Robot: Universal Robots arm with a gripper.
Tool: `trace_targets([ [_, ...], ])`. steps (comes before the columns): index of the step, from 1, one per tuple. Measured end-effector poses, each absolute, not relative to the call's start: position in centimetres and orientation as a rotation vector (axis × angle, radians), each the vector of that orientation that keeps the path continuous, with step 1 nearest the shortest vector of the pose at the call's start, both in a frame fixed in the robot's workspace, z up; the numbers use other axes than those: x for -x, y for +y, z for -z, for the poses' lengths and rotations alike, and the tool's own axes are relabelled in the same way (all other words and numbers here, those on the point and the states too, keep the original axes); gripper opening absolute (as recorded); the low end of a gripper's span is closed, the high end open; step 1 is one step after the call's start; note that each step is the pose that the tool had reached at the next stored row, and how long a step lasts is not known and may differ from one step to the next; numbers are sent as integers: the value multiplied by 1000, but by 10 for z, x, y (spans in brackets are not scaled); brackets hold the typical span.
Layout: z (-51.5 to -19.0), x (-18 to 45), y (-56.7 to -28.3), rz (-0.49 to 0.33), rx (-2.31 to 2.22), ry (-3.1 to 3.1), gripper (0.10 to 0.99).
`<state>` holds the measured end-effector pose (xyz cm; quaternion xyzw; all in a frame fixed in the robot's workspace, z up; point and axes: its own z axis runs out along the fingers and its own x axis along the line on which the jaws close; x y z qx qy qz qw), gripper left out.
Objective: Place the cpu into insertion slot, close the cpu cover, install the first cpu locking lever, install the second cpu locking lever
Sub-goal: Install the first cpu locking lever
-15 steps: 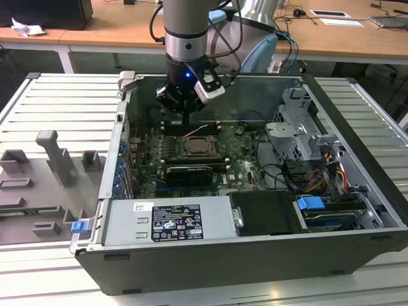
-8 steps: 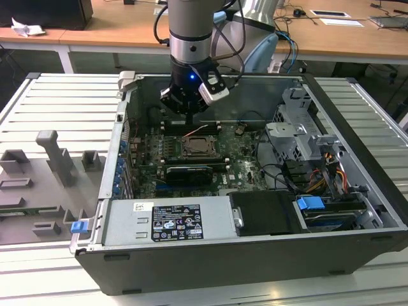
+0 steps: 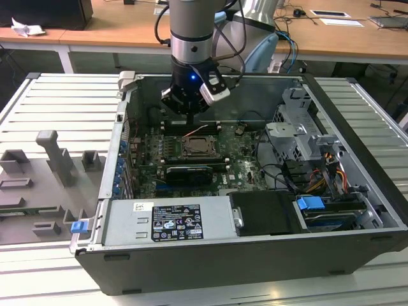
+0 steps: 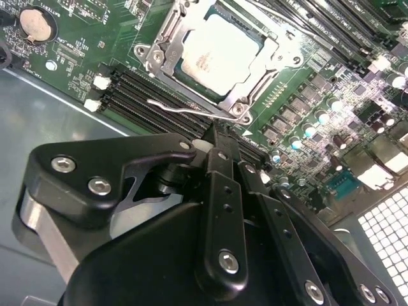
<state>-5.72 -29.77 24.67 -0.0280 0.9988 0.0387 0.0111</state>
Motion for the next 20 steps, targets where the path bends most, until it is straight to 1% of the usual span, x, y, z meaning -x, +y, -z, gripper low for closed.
trace_targets([
  [4, -245, 53, -298, -154, 87, 3113, 106],
  [10, -236, 46, -297, -154, 104, 3111, 106],
  [20, -229, 37, -288, -154, 88, 3111, 106],
])
